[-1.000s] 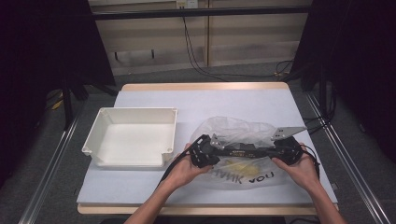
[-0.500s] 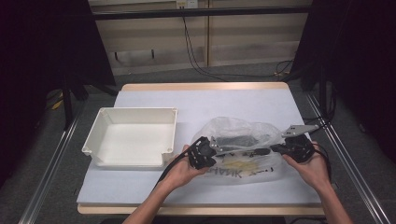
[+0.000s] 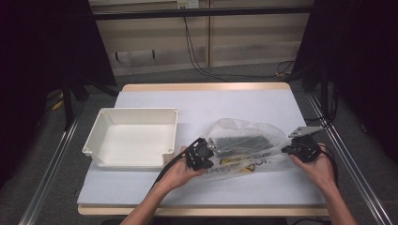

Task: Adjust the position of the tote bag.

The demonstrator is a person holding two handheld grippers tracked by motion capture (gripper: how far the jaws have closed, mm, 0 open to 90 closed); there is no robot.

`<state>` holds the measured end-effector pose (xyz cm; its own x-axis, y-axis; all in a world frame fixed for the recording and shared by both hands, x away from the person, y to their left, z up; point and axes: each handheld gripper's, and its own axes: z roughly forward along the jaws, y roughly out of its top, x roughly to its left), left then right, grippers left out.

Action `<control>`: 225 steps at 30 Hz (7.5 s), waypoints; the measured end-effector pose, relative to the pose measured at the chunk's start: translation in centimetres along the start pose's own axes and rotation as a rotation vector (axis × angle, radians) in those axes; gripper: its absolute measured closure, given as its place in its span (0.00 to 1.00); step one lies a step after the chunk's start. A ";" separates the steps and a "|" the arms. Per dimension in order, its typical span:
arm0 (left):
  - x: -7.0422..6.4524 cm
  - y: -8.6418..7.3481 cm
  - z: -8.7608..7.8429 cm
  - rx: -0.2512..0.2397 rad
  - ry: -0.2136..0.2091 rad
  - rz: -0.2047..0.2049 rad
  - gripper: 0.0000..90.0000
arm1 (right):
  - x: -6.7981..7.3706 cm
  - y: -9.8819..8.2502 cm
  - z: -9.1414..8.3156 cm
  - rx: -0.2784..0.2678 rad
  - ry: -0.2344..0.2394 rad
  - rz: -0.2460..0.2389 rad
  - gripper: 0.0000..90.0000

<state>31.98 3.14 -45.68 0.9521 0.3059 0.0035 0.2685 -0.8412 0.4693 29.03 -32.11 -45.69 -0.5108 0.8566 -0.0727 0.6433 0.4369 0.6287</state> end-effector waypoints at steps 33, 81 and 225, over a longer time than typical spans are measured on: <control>-0.1 -4.1 -2.0 -0.039 -0.002 -0.048 1.00 | -2.5 -2.2 0.4 0.025 -0.053 0.085 1.00; 4.2 6.4 -1.2 -0.191 -0.027 -0.060 0.99 | 6.3 1.0 1.4 -0.140 0.299 -0.099 1.00; 6.6 4.3 -0.4 -0.256 0.068 -0.129 0.78 | -2.2 0.7 -0.2 -0.303 0.173 0.096 0.69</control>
<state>39.34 1.71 -43.32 0.8982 0.4394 -0.0158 0.3329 -0.6563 0.6771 30.51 -33.71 -44.92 -0.5622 0.8192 0.1136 0.5079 0.2335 0.8291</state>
